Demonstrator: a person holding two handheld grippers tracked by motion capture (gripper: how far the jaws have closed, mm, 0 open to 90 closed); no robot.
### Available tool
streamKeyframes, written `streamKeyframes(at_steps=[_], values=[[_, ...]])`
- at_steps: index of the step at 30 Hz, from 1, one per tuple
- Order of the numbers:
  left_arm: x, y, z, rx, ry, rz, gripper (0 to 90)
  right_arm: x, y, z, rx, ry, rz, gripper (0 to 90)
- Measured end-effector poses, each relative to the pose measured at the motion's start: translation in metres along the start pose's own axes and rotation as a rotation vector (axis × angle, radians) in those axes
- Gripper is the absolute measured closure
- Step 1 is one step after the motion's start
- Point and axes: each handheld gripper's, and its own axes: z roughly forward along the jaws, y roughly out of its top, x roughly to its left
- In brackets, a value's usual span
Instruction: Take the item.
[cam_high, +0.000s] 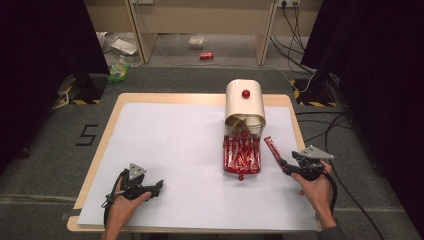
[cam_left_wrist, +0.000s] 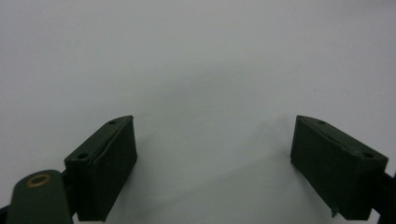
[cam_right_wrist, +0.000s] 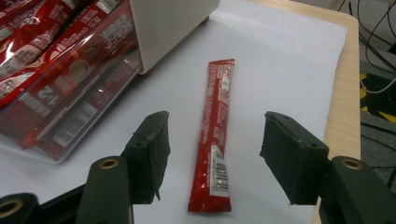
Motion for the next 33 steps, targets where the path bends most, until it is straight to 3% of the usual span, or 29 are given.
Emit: streamKeyframes(at_steps=[33], values=[[0.000,0.000,0.000,0.000,0.000,0.000,14.0,0.019,-0.018,-0.027,-0.026,0.026,-0.025,41.4]])
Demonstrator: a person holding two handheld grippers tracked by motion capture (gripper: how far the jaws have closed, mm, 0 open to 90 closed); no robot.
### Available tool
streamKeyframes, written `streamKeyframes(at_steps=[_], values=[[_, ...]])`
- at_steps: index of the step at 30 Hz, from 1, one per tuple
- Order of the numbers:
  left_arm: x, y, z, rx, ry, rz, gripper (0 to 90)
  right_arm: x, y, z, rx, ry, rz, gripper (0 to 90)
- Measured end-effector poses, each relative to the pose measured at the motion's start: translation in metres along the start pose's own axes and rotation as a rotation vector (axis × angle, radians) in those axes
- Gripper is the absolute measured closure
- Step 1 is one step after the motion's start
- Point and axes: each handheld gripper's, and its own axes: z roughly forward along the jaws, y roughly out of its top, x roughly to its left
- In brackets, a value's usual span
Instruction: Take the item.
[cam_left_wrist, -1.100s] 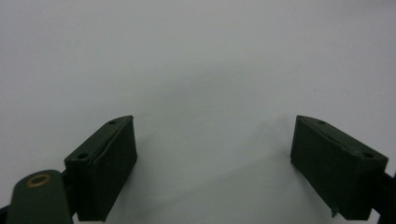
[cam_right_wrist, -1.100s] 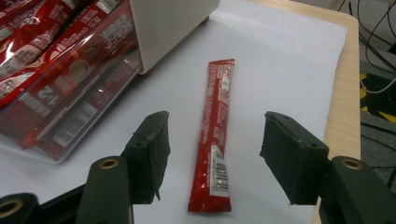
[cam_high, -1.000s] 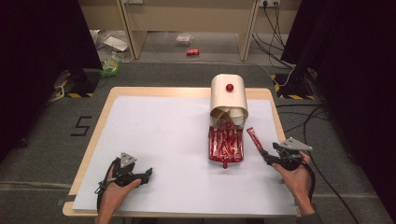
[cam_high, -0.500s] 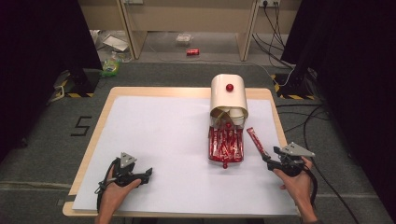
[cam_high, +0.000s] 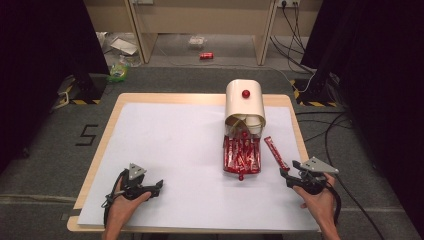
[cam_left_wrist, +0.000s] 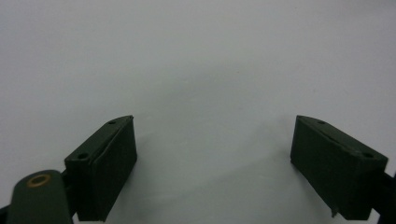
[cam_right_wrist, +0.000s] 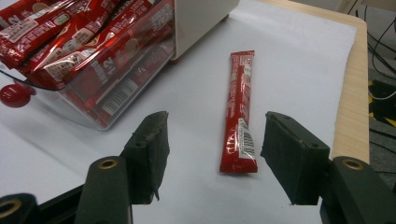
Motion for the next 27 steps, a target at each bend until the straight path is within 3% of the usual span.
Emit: streamKeyframes(at_steps=[27], values=[[0.000,0.000,0.000,0.000,0.000,0.001,14.0,0.021,-0.010,-0.010,-0.001,0.056,-0.028,41.2]])
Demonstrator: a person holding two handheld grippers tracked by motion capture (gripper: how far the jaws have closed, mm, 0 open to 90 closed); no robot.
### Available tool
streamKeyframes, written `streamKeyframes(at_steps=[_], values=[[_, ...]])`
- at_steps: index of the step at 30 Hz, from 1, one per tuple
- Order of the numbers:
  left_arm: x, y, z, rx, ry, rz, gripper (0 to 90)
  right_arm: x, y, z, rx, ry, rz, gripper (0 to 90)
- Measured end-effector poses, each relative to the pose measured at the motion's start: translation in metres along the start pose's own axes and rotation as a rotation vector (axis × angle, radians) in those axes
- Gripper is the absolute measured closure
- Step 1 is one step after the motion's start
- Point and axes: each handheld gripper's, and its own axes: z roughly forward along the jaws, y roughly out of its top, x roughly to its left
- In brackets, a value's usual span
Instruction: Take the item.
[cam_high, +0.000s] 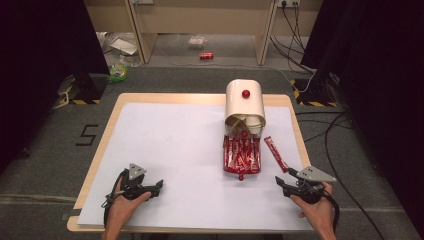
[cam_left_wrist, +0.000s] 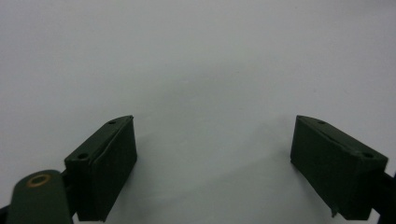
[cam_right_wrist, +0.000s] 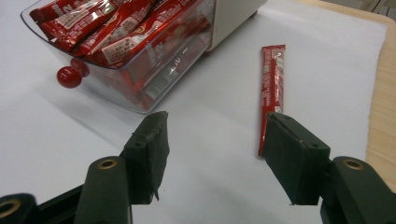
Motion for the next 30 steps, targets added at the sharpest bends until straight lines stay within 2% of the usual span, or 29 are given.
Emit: streamKeyframes(at_steps=[25,30], values=[[-0.001,0.000,0.000,0.006,0.006,0.006,13.4,0.025,-0.004,0.006,0.016,0.067,-0.036,41.1],[-0.001,0.000,0.000,0.007,0.007,0.007,13.4,0.032,-0.003,0.010,0.022,0.087,-0.057,41.0]])
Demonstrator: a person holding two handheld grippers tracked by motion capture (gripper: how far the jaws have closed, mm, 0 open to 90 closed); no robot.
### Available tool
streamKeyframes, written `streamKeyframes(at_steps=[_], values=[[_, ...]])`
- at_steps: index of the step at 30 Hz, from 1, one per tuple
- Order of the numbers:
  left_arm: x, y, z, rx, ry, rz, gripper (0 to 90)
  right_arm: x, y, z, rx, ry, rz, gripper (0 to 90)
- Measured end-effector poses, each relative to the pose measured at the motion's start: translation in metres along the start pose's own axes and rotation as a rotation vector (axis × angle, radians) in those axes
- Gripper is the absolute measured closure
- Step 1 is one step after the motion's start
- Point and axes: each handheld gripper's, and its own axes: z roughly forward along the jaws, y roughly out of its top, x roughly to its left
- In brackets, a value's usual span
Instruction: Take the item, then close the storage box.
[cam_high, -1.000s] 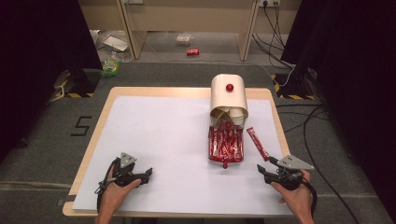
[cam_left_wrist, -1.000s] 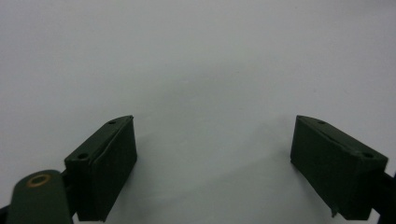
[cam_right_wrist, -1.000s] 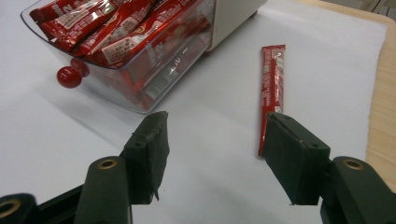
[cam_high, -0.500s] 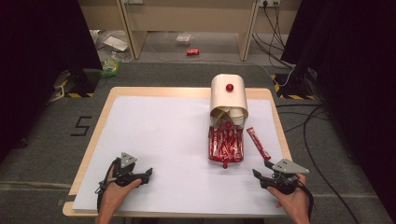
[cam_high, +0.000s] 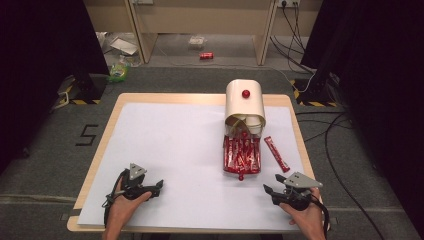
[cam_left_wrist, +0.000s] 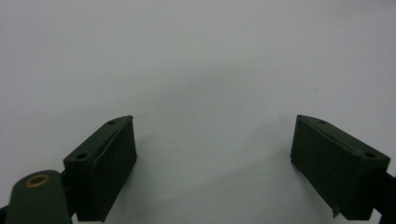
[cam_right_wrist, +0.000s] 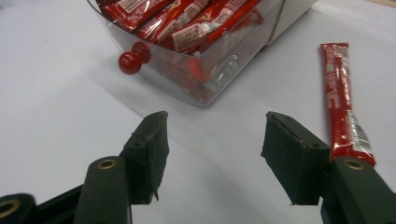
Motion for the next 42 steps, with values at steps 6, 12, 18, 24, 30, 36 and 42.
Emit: streamKeyframes(at_steps=[6,12,18,24,30,36,42], values=[[0.000,0.000,0.000,0.000,0.000,0.001,13.4,0.004,0.001,0.007,0.008,0.012,-0.018,40.9],[0.000,0.000,0.000,-0.001,0.000,0.001,13.4,0.004,0.004,0.012,0.009,0.009,-0.025,40.9],[0.000,0.000,0.000,-0.001,0.003,0.004,13.5,0.007,0.006,0.016,0.010,0.002,-0.049,41.1],[0.000,0.000,0.000,-0.001,0.003,0.004,13.5,0.006,0.008,0.021,0.005,-0.008,-0.061,41.0],[0.000,0.000,0.000,0.000,0.003,0.005,13.5,0.005,0.010,0.027,0.004,-0.008,-0.066,41.2],[0.000,0.000,0.000,-0.001,0.003,0.004,13.5,0.006,0.013,0.031,0.001,-0.015,-0.075,41.3],[0.000,0.000,0.000,0.000,0.003,0.005,13.4,0.003,0.016,0.035,-0.008,-0.034,-0.068,41.5]])
